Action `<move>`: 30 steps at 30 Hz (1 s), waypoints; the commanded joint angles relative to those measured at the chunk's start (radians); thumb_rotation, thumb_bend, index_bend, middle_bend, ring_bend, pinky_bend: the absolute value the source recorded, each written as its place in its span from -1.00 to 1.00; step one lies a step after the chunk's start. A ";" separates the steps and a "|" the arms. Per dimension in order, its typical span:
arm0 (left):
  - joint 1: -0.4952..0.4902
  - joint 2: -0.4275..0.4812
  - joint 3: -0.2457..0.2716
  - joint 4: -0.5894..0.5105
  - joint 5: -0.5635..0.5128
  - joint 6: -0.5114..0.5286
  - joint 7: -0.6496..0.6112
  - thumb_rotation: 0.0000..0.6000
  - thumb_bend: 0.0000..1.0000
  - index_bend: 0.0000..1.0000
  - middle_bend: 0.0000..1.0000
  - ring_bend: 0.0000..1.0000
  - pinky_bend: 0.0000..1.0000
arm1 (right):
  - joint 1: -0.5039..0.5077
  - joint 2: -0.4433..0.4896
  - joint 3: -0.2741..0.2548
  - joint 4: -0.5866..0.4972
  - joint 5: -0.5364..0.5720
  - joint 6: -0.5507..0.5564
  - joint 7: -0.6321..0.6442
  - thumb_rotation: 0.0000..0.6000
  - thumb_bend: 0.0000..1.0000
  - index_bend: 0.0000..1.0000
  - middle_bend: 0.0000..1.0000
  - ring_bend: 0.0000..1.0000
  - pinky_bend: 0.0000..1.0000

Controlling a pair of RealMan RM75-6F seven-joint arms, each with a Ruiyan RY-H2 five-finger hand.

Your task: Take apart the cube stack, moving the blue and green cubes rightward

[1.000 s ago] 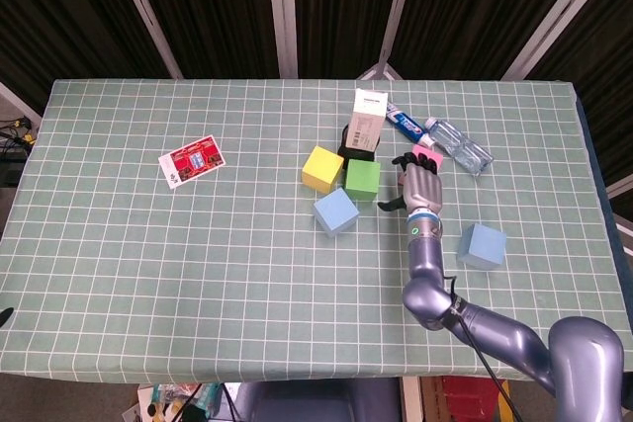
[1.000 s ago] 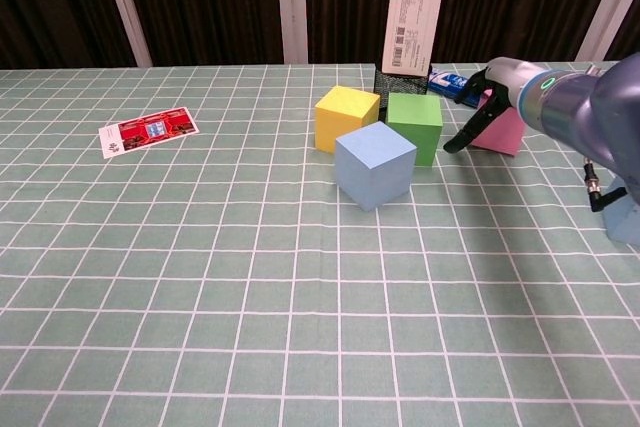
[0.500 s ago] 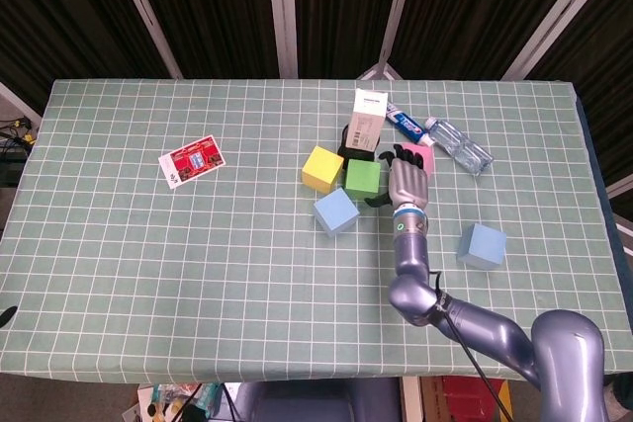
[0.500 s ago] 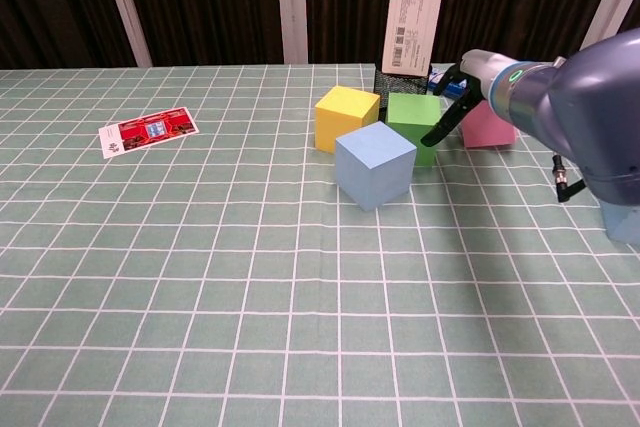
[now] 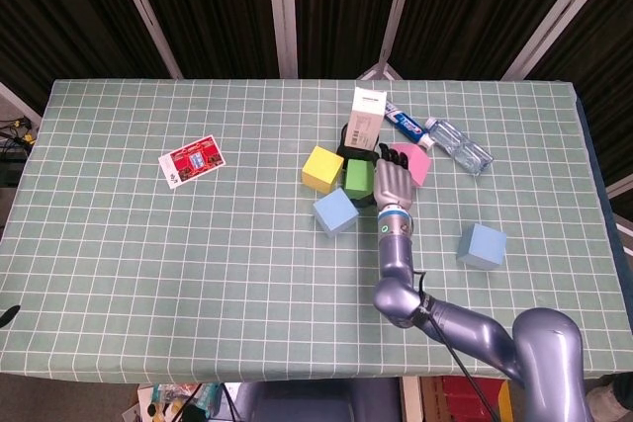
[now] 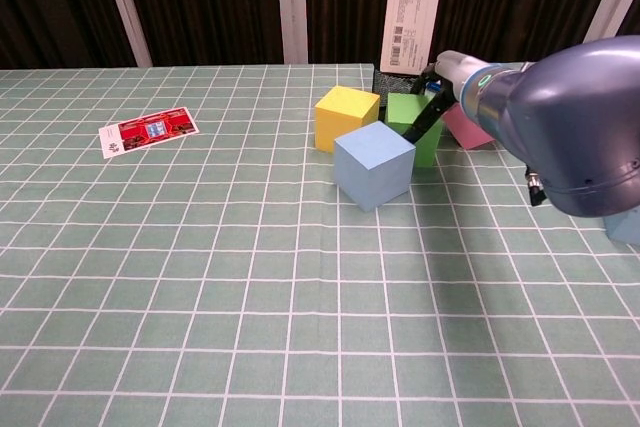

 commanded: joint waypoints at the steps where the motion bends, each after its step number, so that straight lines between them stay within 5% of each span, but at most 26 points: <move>1: -0.002 0.001 0.000 0.000 -0.001 -0.003 -0.001 1.00 -0.63 -0.65 -1.00 -1.00 -1.00 | 0.005 -0.021 0.002 0.013 -0.023 0.019 0.017 1.00 -0.67 0.00 -0.38 -0.72 -1.00; 6: -0.002 0.004 0.002 0.000 0.001 -0.004 -0.008 1.00 -0.63 -0.65 -1.00 -1.00 -1.00 | 0.002 -0.060 0.023 0.054 -0.089 0.069 0.098 1.00 -0.24 0.49 0.04 -0.39 -0.98; 15: 0.000 0.006 0.002 0.000 -0.002 0.000 -0.013 1.00 -0.63 -0.65 -1.00 -1.00 -1.00 | -0.059 0.009 0.022 0.000 -0.164 0.122 0.117 1.00 -0.23 0.50 0.05 -0.38 -0.98; 21: 0.000 0.006 0.002 -0.001 0.000 0.002 -0.015 1.00 -0.63 -0.65 -1.00 -1.00 -1.00 | -0.163 0.145 0.025 -0.146 -0.251 0.206 0.170 1.00 -0.23 0.50 0.05 -0.38 -0.98; 30: 0.000 0.005 0.001 -0.003 -0.004 0.003 -0.015 1.00 -0.63 -0.65 -1.00 -1.00 -1.00 | -0.371 0.365 -0.043 -0.458 -0.364 0.214 0.311 1.00 -0.23 0.50 0.05 -0.38 -0.98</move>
